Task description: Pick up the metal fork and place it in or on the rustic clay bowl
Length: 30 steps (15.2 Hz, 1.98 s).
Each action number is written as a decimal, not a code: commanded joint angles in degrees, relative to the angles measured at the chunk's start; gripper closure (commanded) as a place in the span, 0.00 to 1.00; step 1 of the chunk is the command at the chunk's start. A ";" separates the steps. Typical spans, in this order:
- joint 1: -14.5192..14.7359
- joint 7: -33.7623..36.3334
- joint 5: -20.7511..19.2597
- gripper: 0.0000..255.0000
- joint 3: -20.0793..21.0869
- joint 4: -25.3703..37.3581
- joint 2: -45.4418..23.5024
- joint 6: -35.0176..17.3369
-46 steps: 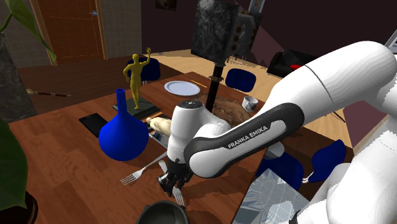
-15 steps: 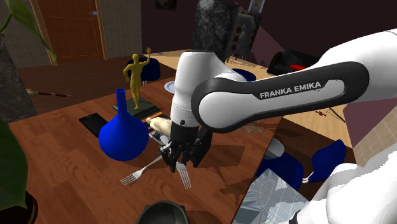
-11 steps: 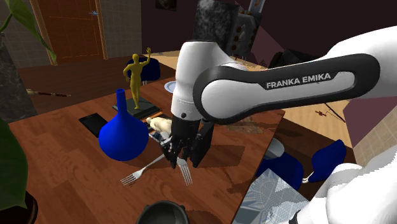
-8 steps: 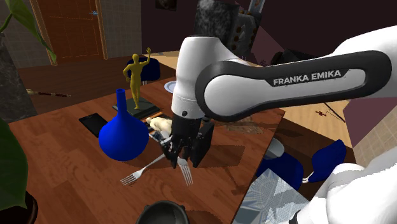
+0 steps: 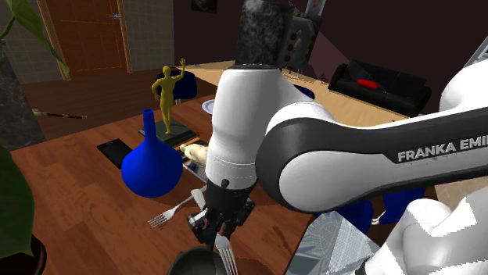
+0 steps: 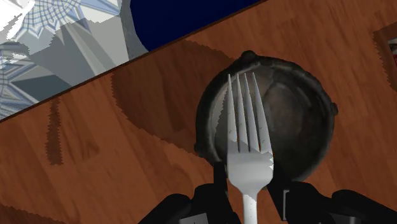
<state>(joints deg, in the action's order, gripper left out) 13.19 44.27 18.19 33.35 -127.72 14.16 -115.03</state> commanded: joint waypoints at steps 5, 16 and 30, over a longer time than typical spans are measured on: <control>2.76 5.68 1.52 1.00 4.47 -2.32 -0.09 -3.83; 2.68 5.77 0.95 1.00 5.70 -5.56 -2.86 -9.61; 2.41 4.83 1.61 0.00 3.51 -1.27 0.93 -1.64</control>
<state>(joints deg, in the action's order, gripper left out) 15.59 49.13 19.63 37.34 -130.22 14.08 -118.94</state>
